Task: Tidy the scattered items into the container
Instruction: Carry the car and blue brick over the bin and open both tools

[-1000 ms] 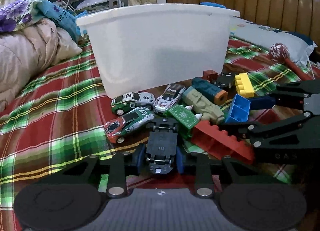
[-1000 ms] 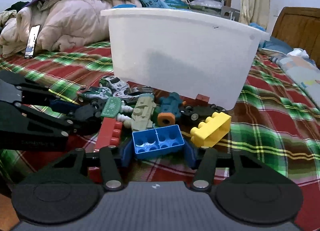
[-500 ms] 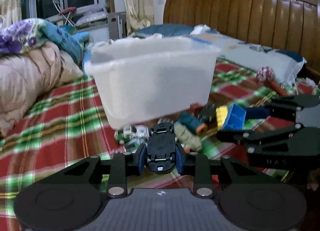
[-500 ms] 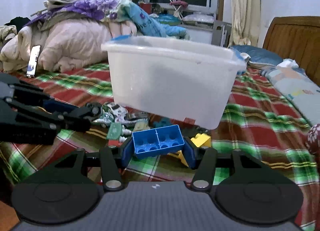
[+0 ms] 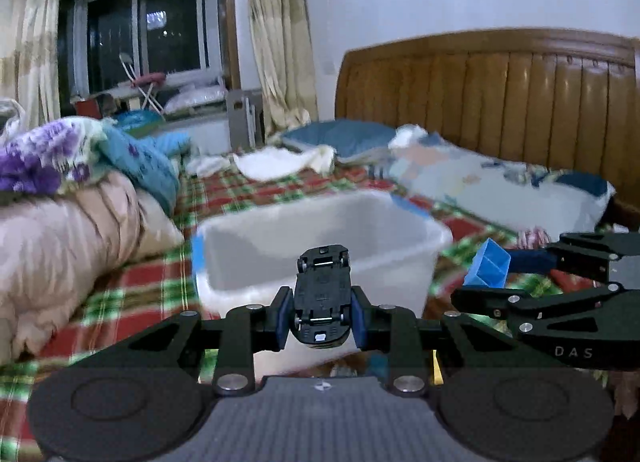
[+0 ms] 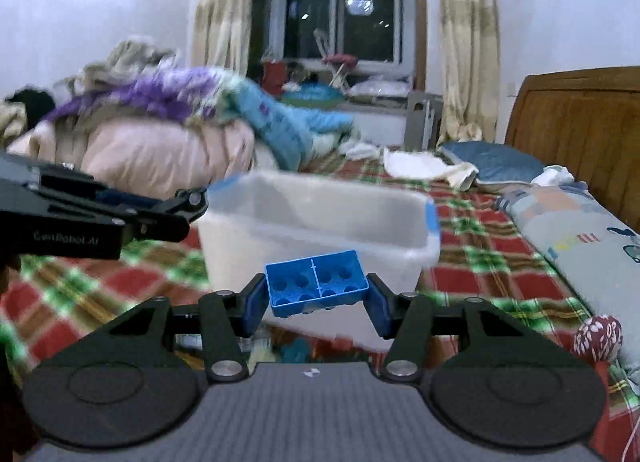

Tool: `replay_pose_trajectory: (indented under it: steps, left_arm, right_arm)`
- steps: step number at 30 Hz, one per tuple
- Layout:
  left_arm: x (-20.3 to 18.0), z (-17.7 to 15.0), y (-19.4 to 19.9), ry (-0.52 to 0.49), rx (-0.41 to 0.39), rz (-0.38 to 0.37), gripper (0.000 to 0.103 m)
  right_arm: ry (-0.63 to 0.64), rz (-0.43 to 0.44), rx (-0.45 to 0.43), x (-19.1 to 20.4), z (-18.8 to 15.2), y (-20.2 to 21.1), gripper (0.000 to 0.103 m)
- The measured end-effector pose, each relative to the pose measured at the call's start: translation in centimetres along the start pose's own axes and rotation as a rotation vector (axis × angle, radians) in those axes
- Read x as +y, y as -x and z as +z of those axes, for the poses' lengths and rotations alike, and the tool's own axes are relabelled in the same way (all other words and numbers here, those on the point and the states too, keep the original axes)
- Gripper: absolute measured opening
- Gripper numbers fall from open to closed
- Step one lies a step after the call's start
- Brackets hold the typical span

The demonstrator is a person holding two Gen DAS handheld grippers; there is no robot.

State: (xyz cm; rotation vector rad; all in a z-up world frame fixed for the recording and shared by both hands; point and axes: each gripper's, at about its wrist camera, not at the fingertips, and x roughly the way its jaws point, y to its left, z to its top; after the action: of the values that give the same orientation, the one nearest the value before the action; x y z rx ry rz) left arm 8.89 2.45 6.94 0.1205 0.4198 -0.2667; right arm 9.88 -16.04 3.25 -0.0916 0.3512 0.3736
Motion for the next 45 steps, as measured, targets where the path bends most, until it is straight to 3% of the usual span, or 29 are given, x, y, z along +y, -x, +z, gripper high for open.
replay_pose_trajectory:
  steps: [11,15,27,35,37,41,45]
  left_arm:
    - [2.2,4.6,-3.3,0.031,-0.058,0.044,0.033]
    - [2.9,5.0,-5.6,0.076,-0.056,0.078,0.033]
    - [3.0,3.3,-11.4,0.024,0.04,0.108,0.033]
    - [3.2,2.4,-12.4,0.02,0.09,0.112,0.034]
    - [3.1,2.2,-12.5,0.02,0.099,0.113,0.034]
    - [3.3,2.2,-12.1,0.021,0.095,0.132,0.045]
    - [3.5,2.5,-10.7,0.036,0.073,0.13,0.047]
  right_arm:
    - [0.021,-0.035,-0.1,-1.6,5.1,-2.8,0.056]
    - [-0.044,-0.027,-0.098,-2.9,6.0,-5.2,0.056]
    - [-0.073,-0.04,-0.011,-4.9,4.7,-10.2,0.056]
    - [-0.059,-0.022,0.035,-4.7,4.0,-11.5,0.056]
    - [-0.065,-0.018,0.044,-4.8,3.9,-11.6,0.061]
    - [-0.065,-0.028,0.04,-4.8,3.9,-11.2,0.067]
    - [-0.06,-0.036,0.028,-4.5,4.3,-10.5,0.067]
